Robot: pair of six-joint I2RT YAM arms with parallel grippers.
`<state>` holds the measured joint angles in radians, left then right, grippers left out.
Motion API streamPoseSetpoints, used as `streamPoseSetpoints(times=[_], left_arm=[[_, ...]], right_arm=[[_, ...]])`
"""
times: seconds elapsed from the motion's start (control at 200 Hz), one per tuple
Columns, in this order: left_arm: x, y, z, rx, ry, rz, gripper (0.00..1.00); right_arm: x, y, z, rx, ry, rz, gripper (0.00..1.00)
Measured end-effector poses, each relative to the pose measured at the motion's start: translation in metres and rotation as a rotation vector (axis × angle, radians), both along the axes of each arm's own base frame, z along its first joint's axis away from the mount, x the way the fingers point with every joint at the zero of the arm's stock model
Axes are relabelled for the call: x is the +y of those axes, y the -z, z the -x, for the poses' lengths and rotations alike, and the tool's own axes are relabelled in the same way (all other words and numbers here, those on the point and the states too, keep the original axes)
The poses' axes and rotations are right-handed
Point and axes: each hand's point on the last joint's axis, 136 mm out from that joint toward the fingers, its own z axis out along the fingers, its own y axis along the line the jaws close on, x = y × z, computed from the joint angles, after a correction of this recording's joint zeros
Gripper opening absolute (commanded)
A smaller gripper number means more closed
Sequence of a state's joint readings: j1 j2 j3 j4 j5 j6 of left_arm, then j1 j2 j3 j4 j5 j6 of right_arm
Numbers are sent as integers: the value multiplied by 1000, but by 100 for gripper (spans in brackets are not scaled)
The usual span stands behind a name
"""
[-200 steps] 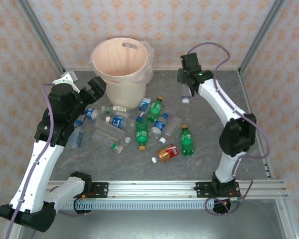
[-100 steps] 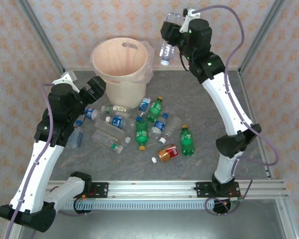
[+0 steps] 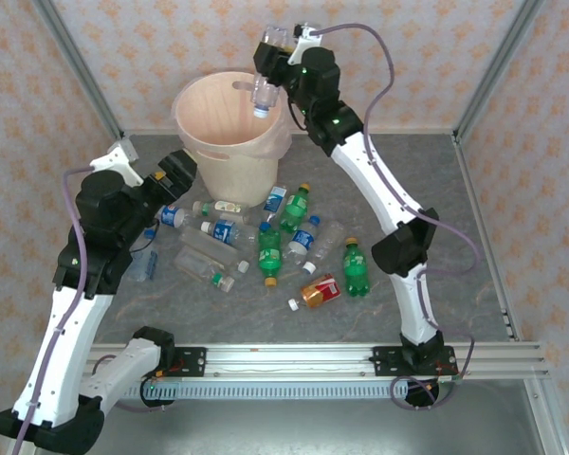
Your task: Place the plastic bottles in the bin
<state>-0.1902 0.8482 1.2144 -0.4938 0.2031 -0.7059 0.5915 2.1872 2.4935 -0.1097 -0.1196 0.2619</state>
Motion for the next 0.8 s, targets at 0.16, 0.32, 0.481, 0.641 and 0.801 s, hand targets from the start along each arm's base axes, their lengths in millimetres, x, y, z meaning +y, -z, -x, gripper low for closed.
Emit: streamPoseSetpoints(times=[0.16, 0.32, 0.481, 0.641, 0.801], left_arm=[[0, 7, 1, 15, 0, -3, 99], [-1, 19, -4, 50, 0, -10, 99], [-1, 23, -5, 61, 0, -12, 99], [-1, 29, -8, 75, -1, -15, 99], [2, 38, -15, 109, -30, -29, 99]], right_arm=[[17, 23, -8, 20, -10, 13, 55], [25, 29, -7, 26, -15, 18, 73], [27, 27, -5, 12, -16, 33, 79], [27, 29, -5, 15, -17, 50, 97], [23, 29, 1, 48, -18, 69, 100]])
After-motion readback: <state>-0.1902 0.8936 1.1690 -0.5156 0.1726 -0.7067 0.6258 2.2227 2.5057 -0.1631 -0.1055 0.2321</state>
